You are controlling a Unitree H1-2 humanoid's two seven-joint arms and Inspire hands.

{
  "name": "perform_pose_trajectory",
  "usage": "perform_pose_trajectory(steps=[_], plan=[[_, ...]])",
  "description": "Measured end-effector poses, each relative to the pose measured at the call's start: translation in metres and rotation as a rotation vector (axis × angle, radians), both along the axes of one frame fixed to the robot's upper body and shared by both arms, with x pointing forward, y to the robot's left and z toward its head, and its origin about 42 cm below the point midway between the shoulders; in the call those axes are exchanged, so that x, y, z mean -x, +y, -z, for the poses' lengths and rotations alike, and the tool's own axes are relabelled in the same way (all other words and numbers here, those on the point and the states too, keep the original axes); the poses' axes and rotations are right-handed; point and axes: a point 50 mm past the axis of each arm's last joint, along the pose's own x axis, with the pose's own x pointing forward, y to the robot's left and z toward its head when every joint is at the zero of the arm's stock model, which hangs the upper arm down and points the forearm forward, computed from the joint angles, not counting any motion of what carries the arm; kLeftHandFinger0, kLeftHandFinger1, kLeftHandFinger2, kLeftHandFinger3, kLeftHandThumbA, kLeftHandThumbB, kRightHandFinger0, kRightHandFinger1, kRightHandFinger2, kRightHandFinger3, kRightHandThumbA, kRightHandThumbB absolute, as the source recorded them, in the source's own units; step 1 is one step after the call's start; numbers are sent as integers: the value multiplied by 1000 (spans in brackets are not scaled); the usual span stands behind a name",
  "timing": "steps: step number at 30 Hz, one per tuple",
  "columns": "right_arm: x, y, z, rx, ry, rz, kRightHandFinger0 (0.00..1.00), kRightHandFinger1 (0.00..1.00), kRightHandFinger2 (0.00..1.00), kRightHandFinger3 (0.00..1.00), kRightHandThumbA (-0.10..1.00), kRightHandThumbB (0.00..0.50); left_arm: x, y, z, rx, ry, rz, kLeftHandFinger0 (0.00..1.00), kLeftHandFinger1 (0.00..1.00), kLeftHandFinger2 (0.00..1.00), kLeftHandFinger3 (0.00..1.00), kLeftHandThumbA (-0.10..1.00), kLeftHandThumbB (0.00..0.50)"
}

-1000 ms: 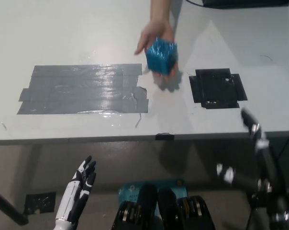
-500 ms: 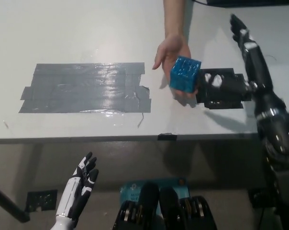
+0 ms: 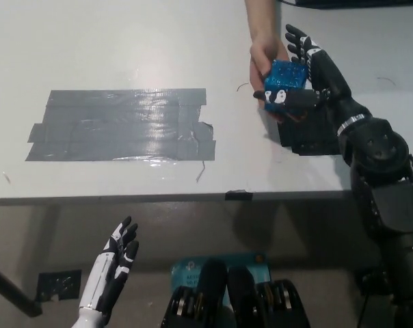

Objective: A person hands a rubik's cube to the robot and rhe robot picks it up with its right hand and places it on the black spot on the desk infron tof it

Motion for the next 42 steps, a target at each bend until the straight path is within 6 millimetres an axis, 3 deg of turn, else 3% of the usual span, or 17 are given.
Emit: perform_pose_trajectory(steps=[5,7,8,9,10,11,12,14,15,16,17,18,19,24,35,37,42], plan=[[-2,-2,5,-18,30,-15,1000,1000,1000,1000,992,465,-1,0,-1,-2,-3,2,1000,1000,1000,1000,886,145],[-3,-4,9,-24,48,-14,1000,1000,1000,1000,920,448,-2,1,-2,-4,-5,3,1000,1000,1000,1000,888,139],[-4,-5,11,-27,55,-10,1000,1000,1000,1000,823,429,-2,1,-2,-5,-7,3,1000,1000,1000,1000,889,140],[-4,-6,12,-30,60,-6,1000,982,1000,1000,597,363,-3,1,-2,-6,-8,4,1000,1000,1000,1000,875,145],[-4,-6,13,-30,64,3,616,606,731,1000,360,309,-3,2,-3,-8,-8,4,1000,1000,1000,1000,872,140],[-5,-7,13,-26,71,15,616,606,731,1000,360,309,-3,2,-3,-9,-9,4,1000,1000,1000,1000,872,140],[-5,-7,13,-22,75,25,217,375,544,649,14,285,-4,2,-3,-9,-10,5,1000,1000,1000,1000,868,132],[-6,-7,12,15,82,46,154,419,599,565,-85,268,-4,3,-3,-10,-11,5,1000,1000,1000,1000,877,131],[-6,-7,13,40,85,53,157,502,754,577,-99,266,-4,3,-3,-11,-11,6,1000,1000,1000,1000,879,132],[-6,-8,13,72,89,60,116,525,815,613,-100,264,-4,3,-3,-12,-10,6,1000,1000,1000,1000,877,140],[-6,-9,14,105,90,63,146,598,877,691,-100,264,-4,3,-3,-13,-10,7,1000,1000,1000,1000,876,140],[-6,-10,14,135,87,64,206,611,850,735,-100,251,-4,4,-3,-13,-10,7,1000,1000,1000,1000,875,139],[-6,-11,14,154,85,65,185,582,821,741,-100,241,-4,4,-3,-13,-10,8,1000,1000,1000,1000,875,139],[-6,-17,14,235,70,80,198,660,975,906,-100,192,-4,3,-3,-14,-9,13,1000,1000,1000,1000,877,130],[0,-27,-2,211,-29,165,197,653,997,943,-100,162,-5,3,-5,-15,-10,20,1000,1000,1000,1000,885,139],[1,-30,-8,198,-60,184,225,704,1000,1000,-100,144,-5,2,-5,-17,-12,24,1000,1000,1000,1000,893,144],[2,-40,-16,175,-108,244,262,738,1000,1000,-100,125,-7,2,-7,-19,-14,31,1000,1000,1000,1000,874,149]])
